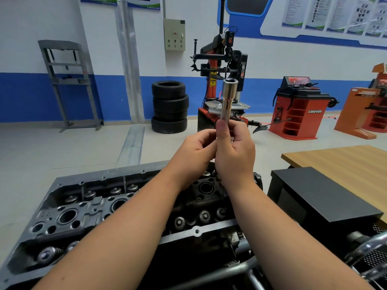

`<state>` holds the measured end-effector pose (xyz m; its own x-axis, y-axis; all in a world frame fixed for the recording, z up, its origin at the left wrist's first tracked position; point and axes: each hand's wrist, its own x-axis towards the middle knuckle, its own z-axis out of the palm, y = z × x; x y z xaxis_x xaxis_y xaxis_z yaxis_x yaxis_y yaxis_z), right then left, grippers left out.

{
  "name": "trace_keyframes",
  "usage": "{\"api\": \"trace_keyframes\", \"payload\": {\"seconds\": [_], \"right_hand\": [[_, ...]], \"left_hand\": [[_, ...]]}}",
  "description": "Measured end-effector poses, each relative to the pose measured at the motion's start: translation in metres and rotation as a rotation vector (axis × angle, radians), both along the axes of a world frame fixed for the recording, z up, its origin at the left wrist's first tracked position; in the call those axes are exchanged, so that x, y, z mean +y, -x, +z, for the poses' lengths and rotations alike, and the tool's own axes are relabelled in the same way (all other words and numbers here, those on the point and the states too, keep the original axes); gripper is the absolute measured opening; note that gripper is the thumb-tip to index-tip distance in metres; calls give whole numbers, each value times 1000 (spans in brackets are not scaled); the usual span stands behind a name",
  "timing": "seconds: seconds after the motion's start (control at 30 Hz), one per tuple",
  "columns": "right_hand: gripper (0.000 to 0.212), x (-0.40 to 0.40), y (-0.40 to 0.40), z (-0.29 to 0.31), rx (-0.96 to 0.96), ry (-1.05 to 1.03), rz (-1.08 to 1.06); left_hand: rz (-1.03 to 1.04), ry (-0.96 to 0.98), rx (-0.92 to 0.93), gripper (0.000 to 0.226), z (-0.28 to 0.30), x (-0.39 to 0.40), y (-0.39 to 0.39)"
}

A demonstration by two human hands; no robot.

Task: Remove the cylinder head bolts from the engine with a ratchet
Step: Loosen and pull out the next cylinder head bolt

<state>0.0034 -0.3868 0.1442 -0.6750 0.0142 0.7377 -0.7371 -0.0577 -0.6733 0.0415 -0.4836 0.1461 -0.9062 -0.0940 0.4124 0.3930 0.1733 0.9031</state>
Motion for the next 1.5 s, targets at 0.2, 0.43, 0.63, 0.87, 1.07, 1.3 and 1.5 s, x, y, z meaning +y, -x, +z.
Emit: {"api": "trace_keyframes", "payload": {"seconds": [0.2,0.43,0.63,0.87,1.07,1.3,1.5], "right_hand": [[40,-6,-5,2,-186,147,128],[67,6,-11,70,-123,204,281],[38,3,-2,89,-334,121,553],[30,8,-8,103,-490,-75,447],[40,-1,-12,99,-390,57,287],[34,7,-3,107,-482,-119,565],[27,-14,-14,99,-319,22,202]], "left_hand": [[81,84,47,10,1,0,2],[143,34,56,24,1,4,9],[16,146,-3,22,-3,6,4],[187,213,37,18,-1,3,4],[184,153,42,49,-3,8,6],[182,237,10,18,-5,1,4],[315,198,58,8,-4,5,11]]}}
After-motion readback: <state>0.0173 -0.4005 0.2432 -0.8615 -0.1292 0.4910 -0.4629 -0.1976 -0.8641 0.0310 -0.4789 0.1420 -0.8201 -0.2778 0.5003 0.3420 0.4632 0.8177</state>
